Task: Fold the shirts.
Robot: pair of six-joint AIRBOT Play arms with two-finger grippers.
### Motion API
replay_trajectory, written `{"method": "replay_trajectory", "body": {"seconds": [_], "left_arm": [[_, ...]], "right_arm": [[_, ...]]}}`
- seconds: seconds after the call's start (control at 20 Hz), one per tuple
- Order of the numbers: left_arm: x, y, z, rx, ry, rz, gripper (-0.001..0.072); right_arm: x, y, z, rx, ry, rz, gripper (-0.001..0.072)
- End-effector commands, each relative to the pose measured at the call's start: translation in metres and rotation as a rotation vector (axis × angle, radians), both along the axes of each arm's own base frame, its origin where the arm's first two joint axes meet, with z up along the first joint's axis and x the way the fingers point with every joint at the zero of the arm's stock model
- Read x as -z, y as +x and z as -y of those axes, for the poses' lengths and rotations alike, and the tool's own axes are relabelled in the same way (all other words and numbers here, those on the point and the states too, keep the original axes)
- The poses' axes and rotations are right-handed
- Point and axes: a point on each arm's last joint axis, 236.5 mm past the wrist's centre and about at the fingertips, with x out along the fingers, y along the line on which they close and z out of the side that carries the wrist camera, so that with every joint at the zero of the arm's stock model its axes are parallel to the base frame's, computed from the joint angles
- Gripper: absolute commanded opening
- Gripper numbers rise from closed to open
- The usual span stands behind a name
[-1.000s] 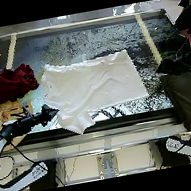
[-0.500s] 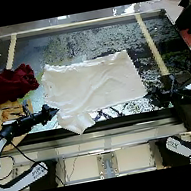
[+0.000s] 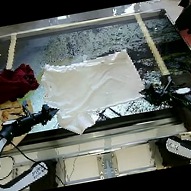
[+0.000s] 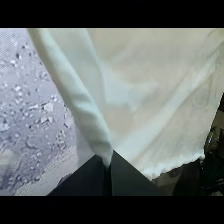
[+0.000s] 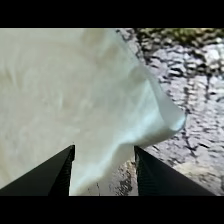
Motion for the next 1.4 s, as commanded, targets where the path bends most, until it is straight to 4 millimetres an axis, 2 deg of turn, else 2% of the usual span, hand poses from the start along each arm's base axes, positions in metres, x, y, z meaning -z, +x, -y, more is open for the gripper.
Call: {"method": "replay_trajectory", "body": {"seconds": [0.0, 0.15, 0.3, 0.4, 0.5, 0.6, 0.7, 0.85, 1.15, 1.25, 1.35], "left_arm": [[0.000, 0.000, 0.000, 0.001, 0.001, 0.001, 0.0010], [0.000, 0.000, 0.000, 0.001, 0.001, 0.001, 0.0011], [0.003, -0.004, 0.000, 0.021, 0.018, -0.006, 0.0010], [0.005, -0.005, -0.001, 0.028, 0.025, -0.009, 0.0010], [0.005, -0.005, -0.001, 0.028, 0.025, -0.009, 0.0010], [0.005, -0.005, -0.001, 0.028, 0.025, -0.009, 0.0010], [0.005, -0.005, -0.001, 0.028, 0.025, -0.009, 0.0010], [0.005, -0.005, -0.001, 0.028, 0.025, -0.009, 0.0010], [0.005, -0.005, -0.001, 0.028, 0.026, -0.008, 0.0010], [0.005, -0.005, -0.001, 0.028, 0.026, -0.008, 0.0010], [0.004, -0.005, -0.001, 0.028, 0.026, -0.006, 0.0010]], "right_arm": [[0.000, -0.001, -0.007, -0.001, 0.027, -0.011, 0.0412], [-0.014, -0.004, -0.010, -0.099, -0.011, 0.014, 0.0412], [-0.029, -0.009, 0.004, -0.204, -0.142, 0.011, 0.0411], [-0.023, -0.025, 0.017, -0.228, -0.212, -0.068, 0.0411], [-0.014, -0.037, 0.018, -0.245, -0.219, -0.116, 0.0412], [-0.006, -0.040, 0.017, -0.232, -0.205, -0.133, 0.0411], [-0.001, -0.035, 0.018, -0.199, -0.194, -0.132, 0.0411], [0.005, -0.018, 0.018, -0.112, -0.147, -0.111, 0.0411], [0.016, 0.004, 0.031, 0.010, -0.138, -0.089, 0.0405], [0.017, 0.008, 0.031, 0.040, -0.119, -0.085, 0.0236], [0.012, 0.012, 0.029, 0.022, -0.113, -0.068, 0.0011]]}}
